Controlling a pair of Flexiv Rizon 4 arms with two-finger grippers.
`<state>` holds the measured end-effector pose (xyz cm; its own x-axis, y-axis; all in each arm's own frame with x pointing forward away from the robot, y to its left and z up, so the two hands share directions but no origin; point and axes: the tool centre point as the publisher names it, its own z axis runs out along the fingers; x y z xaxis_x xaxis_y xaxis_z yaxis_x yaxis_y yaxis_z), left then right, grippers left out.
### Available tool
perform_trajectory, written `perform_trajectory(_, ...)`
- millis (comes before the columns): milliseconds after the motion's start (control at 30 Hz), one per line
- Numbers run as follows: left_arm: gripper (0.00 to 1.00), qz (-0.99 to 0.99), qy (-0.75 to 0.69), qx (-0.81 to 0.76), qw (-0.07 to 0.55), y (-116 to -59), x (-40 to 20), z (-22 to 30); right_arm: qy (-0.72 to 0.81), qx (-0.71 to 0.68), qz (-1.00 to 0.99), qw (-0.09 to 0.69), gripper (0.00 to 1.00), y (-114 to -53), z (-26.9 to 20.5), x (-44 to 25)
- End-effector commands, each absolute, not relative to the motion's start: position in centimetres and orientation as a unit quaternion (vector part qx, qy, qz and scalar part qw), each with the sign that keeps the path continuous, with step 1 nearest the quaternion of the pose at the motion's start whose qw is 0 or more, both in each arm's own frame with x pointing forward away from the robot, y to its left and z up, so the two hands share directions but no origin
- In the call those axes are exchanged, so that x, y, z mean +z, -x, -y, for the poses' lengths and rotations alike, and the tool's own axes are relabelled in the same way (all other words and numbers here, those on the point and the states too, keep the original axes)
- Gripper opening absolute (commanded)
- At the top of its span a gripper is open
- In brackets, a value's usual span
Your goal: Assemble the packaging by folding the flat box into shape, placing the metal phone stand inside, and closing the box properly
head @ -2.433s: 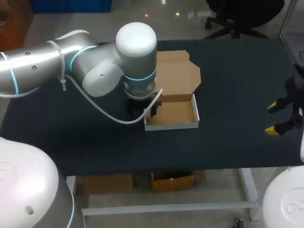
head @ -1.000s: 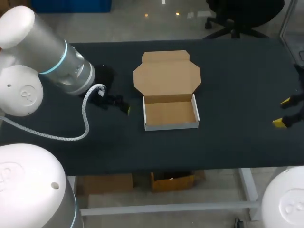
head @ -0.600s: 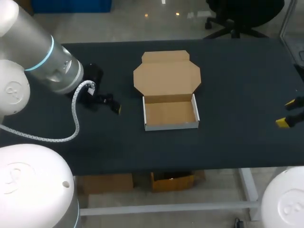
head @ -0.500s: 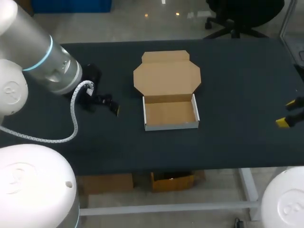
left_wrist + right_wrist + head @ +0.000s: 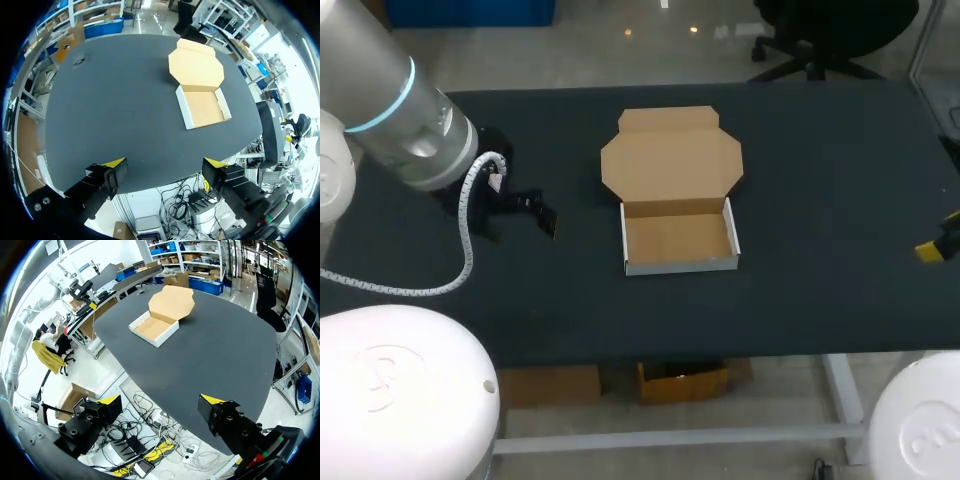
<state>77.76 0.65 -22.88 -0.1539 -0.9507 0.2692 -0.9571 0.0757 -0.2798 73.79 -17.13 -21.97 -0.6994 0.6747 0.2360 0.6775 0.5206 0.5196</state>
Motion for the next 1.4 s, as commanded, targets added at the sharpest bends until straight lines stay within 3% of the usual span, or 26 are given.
perform_trajectory(33,1.00,0.726,-0.660,0.194,-0.007,-75.4,-20.8,-1.2,0.396,-0.295,0.869,0.011,1.00,-73.0,17.5,-21.2)
perform_trajectory(133,1.00,0.725,-0.667,0.165,-0.030,-74.6,-20.0,-1.2,0.410,-0.286,0.866,0.016,1.00,-72.7,17.8,-21.1)
perform_trajectory(667,1.00,0.725,-0.667,0.165,-0.030,-74.6,-20.0,-1.2,0.410,-0.286,0.866,0.016,1.00,-72.7,17.8,-21.1)
perform_trajectory(900,1.00,0.695,-0.700,0.161,0.003,-75.6,-19.6,-0.5,0.447,-0.270,0.851,0.057,1.00,-74.3,17.9,-21.1)
perform_trajectory(1400,1.00,0.678,-0.716,0.166,-0.002,-75.2,-18.5,-1.1,0.500,-0.256,0.825,0.066,1.00,-72.8,18.5,-19.2)
